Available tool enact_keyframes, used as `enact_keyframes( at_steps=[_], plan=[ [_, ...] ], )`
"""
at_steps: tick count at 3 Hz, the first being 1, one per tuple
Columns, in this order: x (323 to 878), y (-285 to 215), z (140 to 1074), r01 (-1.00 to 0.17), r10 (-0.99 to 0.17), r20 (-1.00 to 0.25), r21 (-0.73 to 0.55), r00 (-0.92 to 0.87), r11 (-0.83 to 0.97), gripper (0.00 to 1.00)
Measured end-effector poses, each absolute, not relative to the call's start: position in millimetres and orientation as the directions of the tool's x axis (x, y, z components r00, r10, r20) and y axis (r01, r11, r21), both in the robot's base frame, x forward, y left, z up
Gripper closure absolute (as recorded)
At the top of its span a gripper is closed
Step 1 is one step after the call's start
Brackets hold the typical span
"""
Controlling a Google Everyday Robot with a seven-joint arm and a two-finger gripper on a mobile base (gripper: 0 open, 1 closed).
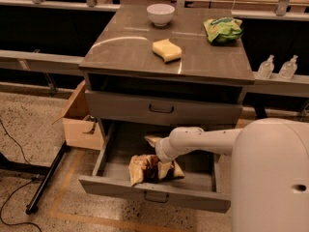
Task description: Pick brown chip bag from middle drawer and place on counter
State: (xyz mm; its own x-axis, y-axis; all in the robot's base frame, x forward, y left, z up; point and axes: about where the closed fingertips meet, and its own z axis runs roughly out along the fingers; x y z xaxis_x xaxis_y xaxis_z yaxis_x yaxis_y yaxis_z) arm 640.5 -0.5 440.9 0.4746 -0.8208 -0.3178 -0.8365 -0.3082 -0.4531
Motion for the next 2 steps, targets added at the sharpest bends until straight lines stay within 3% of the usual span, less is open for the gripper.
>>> enact_keyframes(
  at_steps=[2],
  plan=[
    [632,19,413,-0.838,-0.791,-0.342,-0.411,0.507,-0.359,0.43]
  ],
)
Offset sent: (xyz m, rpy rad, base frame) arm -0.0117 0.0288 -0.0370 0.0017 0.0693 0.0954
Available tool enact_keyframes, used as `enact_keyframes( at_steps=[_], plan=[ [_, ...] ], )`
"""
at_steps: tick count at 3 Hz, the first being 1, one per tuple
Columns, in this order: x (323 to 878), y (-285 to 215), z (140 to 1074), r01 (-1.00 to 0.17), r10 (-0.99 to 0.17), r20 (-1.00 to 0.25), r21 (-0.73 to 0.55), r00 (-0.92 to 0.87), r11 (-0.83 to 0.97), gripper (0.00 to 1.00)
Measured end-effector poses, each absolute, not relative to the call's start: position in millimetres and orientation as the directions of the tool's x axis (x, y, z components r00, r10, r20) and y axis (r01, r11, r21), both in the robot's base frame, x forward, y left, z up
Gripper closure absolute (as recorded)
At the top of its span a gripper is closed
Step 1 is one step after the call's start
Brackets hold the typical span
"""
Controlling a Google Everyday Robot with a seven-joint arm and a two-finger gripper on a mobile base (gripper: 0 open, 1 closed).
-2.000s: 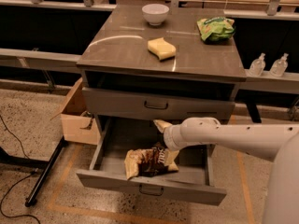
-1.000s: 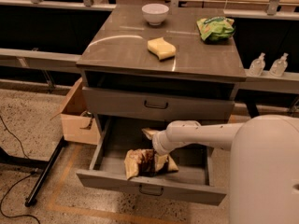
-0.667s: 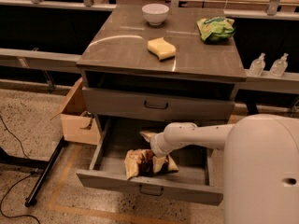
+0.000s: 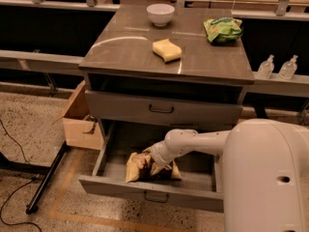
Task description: Pick brown chip bag from middle drawer and place on counter
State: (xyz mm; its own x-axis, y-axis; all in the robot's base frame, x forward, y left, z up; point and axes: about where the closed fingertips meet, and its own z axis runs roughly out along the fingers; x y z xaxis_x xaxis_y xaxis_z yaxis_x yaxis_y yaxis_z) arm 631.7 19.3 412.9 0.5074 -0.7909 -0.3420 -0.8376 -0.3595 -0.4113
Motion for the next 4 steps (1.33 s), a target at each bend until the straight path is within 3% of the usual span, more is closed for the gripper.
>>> enact_keyframes(
  at_steps=[2,3,4],
  plan=[
    [623,9,451,-0.812,-0.774,-0.360,-0.488,0.521,-0.320,0.88],
    [609,-20,507,-0.779,-0.797,-0.336,-0.576,0.501,-0.247,1.00],
    [586,-45,547,-0.768,-0.821,-0.326,-0.610,0.468,-0.196,1.00]
  ],
)
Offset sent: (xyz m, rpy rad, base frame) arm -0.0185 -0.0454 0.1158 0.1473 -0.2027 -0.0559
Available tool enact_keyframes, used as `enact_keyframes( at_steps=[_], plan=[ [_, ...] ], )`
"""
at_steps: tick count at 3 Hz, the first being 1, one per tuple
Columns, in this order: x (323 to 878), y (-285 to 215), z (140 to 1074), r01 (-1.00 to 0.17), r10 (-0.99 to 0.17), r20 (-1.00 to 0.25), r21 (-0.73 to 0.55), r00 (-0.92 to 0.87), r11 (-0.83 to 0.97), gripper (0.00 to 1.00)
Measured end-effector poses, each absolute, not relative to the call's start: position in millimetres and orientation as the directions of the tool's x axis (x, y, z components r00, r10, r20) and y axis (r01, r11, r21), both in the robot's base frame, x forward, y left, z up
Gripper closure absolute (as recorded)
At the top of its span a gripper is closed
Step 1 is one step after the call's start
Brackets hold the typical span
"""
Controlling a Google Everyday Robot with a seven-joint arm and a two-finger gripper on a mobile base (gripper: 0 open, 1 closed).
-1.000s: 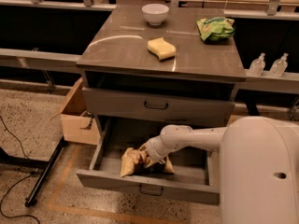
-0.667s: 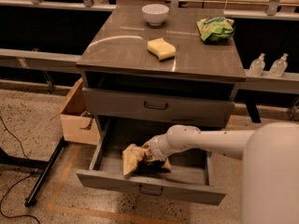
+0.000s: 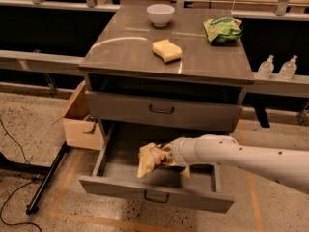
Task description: Pick brown chip bag from middle drawer and place on counter
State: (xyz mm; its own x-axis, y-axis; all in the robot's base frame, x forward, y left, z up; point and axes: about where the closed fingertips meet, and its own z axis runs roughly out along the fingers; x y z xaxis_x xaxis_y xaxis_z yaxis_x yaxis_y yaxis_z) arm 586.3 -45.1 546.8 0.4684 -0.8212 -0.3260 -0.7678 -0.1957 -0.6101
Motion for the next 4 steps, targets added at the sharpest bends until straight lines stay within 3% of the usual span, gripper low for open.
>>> enact_keyframes(
  at_steps=[2,4],
  plan=[
    [551,-76,636,-0.711,-0.807,-0.339,-0.690,0.483,-0.135,1.00],
    [525,-100,762,-0.550,-0.798,-0.207,-0.816,0.567,-0.179,1.00]
  ],
)
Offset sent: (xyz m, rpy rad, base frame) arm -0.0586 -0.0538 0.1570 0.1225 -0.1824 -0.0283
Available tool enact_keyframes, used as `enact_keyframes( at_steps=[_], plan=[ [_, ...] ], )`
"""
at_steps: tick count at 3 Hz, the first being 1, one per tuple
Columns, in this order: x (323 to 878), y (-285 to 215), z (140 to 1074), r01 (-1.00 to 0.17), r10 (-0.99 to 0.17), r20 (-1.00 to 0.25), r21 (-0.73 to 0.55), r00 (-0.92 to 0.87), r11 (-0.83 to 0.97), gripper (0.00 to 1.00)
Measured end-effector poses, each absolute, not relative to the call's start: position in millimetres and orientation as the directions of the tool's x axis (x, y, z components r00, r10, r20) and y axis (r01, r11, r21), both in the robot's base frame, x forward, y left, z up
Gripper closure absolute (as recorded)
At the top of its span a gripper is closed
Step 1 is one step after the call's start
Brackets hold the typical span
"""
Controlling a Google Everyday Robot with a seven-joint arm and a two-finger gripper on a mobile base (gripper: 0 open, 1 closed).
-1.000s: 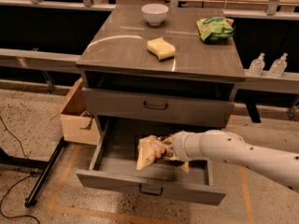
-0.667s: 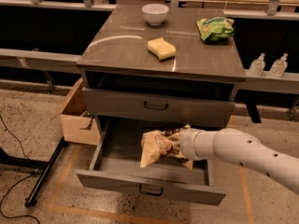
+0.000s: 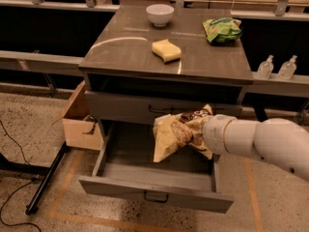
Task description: Pick brown chip bag from middle drawer and place on counter
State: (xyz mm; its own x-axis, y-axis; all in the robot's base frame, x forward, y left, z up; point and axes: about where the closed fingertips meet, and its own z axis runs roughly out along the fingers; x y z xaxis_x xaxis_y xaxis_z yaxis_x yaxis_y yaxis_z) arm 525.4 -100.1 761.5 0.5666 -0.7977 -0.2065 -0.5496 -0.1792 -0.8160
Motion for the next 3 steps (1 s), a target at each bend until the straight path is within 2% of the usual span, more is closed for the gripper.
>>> enact_keyframes(
  at_steps=[2,3],
  plan=[
    [527,-108,882,-0.321,-0.799,0.037,-0.903,0.601,-0.284,1.00],
    [550,-113,923,-0.238,-0.806,0.119,-0.921,0.580,-0.308,1.00]
  ],
)
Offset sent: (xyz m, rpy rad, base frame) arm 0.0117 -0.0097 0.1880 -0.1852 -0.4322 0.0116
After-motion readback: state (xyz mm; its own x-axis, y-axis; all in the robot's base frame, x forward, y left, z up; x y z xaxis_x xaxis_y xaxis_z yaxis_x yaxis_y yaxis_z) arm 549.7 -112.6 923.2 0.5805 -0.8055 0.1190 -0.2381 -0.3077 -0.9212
